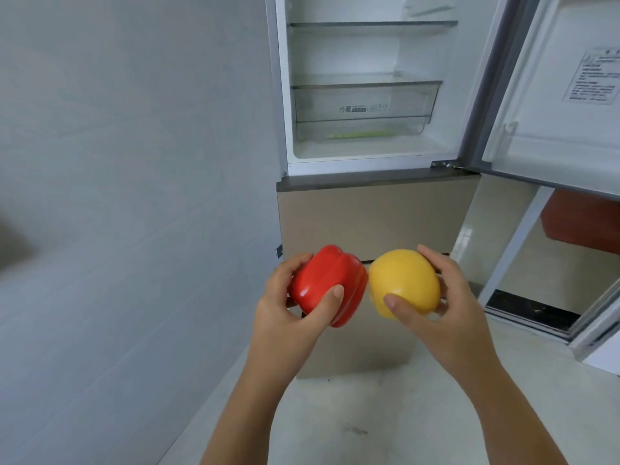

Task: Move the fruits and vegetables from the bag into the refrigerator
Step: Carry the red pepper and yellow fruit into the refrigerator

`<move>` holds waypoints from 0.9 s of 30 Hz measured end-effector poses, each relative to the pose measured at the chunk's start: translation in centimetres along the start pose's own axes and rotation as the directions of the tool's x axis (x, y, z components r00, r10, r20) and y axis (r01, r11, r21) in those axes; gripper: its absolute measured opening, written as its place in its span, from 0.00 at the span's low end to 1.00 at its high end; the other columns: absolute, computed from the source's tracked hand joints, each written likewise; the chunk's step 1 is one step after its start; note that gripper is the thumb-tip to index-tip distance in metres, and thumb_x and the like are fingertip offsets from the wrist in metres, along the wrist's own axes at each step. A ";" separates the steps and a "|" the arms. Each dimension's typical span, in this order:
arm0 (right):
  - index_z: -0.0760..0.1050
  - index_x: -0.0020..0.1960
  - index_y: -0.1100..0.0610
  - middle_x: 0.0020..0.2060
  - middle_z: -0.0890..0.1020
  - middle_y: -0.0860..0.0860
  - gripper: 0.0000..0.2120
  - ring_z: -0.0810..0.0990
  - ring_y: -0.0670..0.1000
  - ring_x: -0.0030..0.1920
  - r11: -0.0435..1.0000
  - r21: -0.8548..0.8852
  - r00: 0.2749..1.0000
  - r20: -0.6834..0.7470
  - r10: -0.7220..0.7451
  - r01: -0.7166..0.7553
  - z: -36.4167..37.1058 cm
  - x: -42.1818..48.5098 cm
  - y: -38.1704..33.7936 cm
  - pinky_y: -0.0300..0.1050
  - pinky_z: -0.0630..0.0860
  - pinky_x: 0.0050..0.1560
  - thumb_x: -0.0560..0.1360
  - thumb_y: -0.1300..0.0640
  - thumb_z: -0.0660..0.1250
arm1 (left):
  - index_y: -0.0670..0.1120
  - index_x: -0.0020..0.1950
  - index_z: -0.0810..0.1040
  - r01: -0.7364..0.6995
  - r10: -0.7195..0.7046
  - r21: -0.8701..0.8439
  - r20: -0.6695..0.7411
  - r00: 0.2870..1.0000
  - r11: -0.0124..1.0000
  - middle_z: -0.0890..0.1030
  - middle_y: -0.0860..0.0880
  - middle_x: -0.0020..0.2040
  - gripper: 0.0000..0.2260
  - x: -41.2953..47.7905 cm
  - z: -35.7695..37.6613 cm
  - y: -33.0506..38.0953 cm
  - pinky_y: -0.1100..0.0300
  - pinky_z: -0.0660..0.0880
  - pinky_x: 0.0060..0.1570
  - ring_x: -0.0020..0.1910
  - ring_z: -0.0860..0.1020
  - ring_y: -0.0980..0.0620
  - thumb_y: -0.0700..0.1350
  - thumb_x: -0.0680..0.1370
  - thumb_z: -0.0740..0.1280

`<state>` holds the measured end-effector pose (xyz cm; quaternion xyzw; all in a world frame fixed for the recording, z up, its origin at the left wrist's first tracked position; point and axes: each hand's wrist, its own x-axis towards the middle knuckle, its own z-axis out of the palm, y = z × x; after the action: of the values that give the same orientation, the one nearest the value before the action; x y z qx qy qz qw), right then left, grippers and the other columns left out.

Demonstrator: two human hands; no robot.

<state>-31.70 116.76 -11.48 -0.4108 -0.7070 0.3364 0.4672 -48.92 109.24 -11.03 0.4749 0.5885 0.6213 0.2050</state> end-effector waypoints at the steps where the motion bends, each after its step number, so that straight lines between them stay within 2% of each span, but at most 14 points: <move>1: 0.63 0.63 0.39 0.58 0.68 0.37 0.36 0.72 0.47 0.56 1.000 -0.008 1.000 -0.004 0.011 -0.011 0.1 1.0 0.6 0.37 0.73 0.45 0.57 0.39 0.70 | 0.55 0.58 0.73 0.005 -0.005 -0.001 0.006 1.000 1.000 0.76 0.58 0.54 0.26 1.1 0.4 -0.5 0.71 0.74 0.39 0.48 0.75 0.62 0.60 0.62 0.70; 4: 0.63 0.64 0.42 0.60 0.68 0.44 0.37 0.71 0.49 0.56 0.999 -0.020 0.998 -0.040 0.050 -0.050 0.1 4.2 2.4 0.38 0.72 0.44 0.58 0.41 0.70 | 0.55 0.59 0.73 0.020 -0.020 0.008 0.033 0.999 1.000 0.75 0.58 0.55 0.28 4.3 1.3 -2.1 0.71 0.74 0.39 0.49 0.75 0.60 0.61 0.62 0.70; 8: 0.64 0.65 0.43 0.60 0.67 0.44 0.36 0.70 0.49 0.56 0.996 -0.054 0.995 -0.083 0.061 -0.066 0.9 8.7 4.4 0.39 0.71 0.45 0.59 0.44 0.70 | 0.54 0.60 0.72 0.031 -0.032 0.018 0.056 0.998 0.999 0.75 0.57 0.56 0.29 9.7 2.7 -4.4 0.70 0.75 0.40 0.52 0.76 0.56 0.61 0.62 0.70; 10: 0.63 0.64 0.42 0.60 0.67 0.44 0.35 0.70 0.49 0.55 0.995 -0.079 0.993 -0.106 0.060 -0.068 1.8 11.2 5.4 0.38 0.71 0.45 0.59 0.44 0.70 | 0.55 0.61 0.71 0.022 -0.024 0.028 0.076 0.997 0.999 0.74 0.58 0.56 0.29 12.8 3.3 -5.5 0.70 0.75 0.40 0.52 0.75 0.57 0.62 0.62 0.69; 13: 0.61 0.64 0.42 0.58 0.66 0.41 0.35 0.69 0.48 0.55 0.993 -0.089 0.988 -0.144 0.060 -0.073 3.3 15.8 5.9 0.38 0.71 0.45 0.59 0.44 0.70 | 0.55 0.60 0.71 0.019 -0.018 -0.003 0.104 0.994 1.000 0.75 0.58 0.55 0.25 18.0 3.7 -6.7 0.70 0.75 0.39 0.51 0.76 0.56 0.57 0.64 0.69; 16: 0.60 0.63 0.42 0.53 0.65 0.32 0.38 0.71 0.42 0.52 0.997 -0.072 0.981 -0.189 0.029 -0.043 4.6 21.1 5.3 0.36 0.70 0.45 0.59 0.42 0.76 | 0.57 0.55 0.71 0.002 0.002 -0.038 0.119 0.993 0.999 0.75 0.58 0.52 0.21 23.5 3.4 -7.3 0.69 0.75 0.39 0.49 0.76 0.60 0.56 0.64 0.70; 19: 0.60 0.62 0.41 0.53 0.65 0.31 0.36 0.69 0.34 0.51 0.998 -0.062 0.977 -0.215 -0.011 -0.002 6.2 25.5 4.7 0.29 0.69 0.41 0.58 0.42 0.73 | 0.58 0.53 0.71 -0.029 0.036 -0.061 0.115 0.993 0.998 0.75 0.59 0.51 0.19 28.5 3.2 -7.7 0.69 0.75 0.40 0.48 0.75 0.63 0.57 0.64 0.70; 21: 0.61 0.61 0.41 0.54 0.66 0.31 0.36 0.69 0.31 0.52 0.998 -0.067 0.977 -0.211 -0.027 0.013 7.2 27.5 4.9 0.27 0.70 0.40 0.59 0.41 0.76 | 0.58 0.52 0.71 -0.048 0.057 -0.078 0.117 0.991 0.996 0.76 0.59 0.51 0.20 30.9 3.4 -7.9 0.70 0.75 0.39 0.47 0.76 0.63 0.58 0.63 0.70; 24: 0.62 0.61 0.41 0.54 0.66 0.32 0.35 0.69 0.34 0.53 0.997 -0.078 0.977 -0.212 -0.028 0.012 8.0 29.8 5.3 0.29 0.69 0.44 0.58 0.43 0.72 | 0.58 0.53 0.72 -0.052 0.068 -0.110 0.140 0.988 0.993 0.77 0.60 0.49 0.22 33.6 3.8 -8.3 0.68 0.75 0.38 0.47 0.76 0.62 0.60 0.62 0.70; 27: 0.63 0.61 0.41 0.54 0.66 0.31 0.33 0.69 0.34 0.53 0.998 -0.064 0.967 -0.253 -0.040 0.025 8.1 32.1 5.6 0.30 0.68 0.44 0.57 0.43 0.69 | 0.59 0.55 0.71 -0.087 0.101 -0.090 0.169 0.980 0.992 0.76 0.63 0.50 0.23 35.9 4.4 -8.6 0.68 0.76 0.38 0.49 0.75 0.64 0.60 0.62 0.70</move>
<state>-45.01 147.21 -6.68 -0.4528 -0.6575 0.2519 0.5470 -64.54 142.73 -7.12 0.5458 0.5193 0.6102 0.2451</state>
